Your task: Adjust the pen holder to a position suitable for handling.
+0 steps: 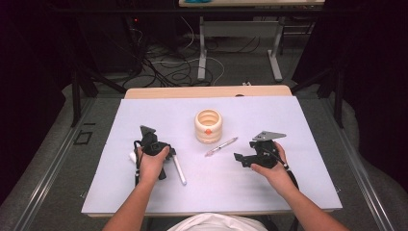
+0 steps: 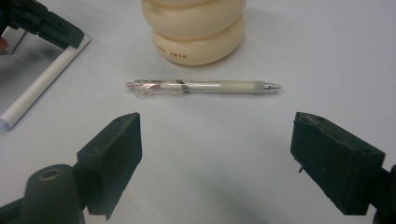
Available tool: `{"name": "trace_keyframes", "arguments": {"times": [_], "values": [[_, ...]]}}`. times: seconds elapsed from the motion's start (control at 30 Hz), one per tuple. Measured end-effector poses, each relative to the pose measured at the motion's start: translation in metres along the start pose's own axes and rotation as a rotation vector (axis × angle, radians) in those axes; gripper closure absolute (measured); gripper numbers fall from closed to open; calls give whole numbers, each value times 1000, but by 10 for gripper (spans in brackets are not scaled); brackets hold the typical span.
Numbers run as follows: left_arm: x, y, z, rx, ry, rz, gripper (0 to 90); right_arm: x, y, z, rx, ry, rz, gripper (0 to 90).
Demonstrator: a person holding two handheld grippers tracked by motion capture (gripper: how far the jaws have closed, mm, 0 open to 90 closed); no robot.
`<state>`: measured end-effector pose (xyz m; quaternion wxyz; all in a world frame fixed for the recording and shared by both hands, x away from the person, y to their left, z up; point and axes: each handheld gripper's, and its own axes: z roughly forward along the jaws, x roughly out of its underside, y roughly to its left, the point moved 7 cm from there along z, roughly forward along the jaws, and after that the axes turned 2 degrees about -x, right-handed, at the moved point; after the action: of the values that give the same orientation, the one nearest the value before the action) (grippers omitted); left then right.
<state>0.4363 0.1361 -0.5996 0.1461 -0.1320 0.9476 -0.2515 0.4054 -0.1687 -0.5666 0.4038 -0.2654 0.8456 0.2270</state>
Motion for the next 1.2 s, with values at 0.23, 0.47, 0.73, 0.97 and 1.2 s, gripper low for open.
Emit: {"name": "trace_keyframes", "arguments": {"times": [0.23,0.47,0.73,0.97,1.2], "values": [[0,0,1,20,-16,-15,783,0,-1,0,9,3,-13,173],[1,1,1,69,-25,-5,785,1,-1,0,9,5,-16,182],[5,-5,-6,131,-52,71,786,0,0,0,4,2,-29,192],[12,-13,-13,183,-50,149,787,0,1,0,-4,-3,-26,199],[17,-22,-18,217,-76,235,787,1,3,1,-21,-4,-34,228]]}}
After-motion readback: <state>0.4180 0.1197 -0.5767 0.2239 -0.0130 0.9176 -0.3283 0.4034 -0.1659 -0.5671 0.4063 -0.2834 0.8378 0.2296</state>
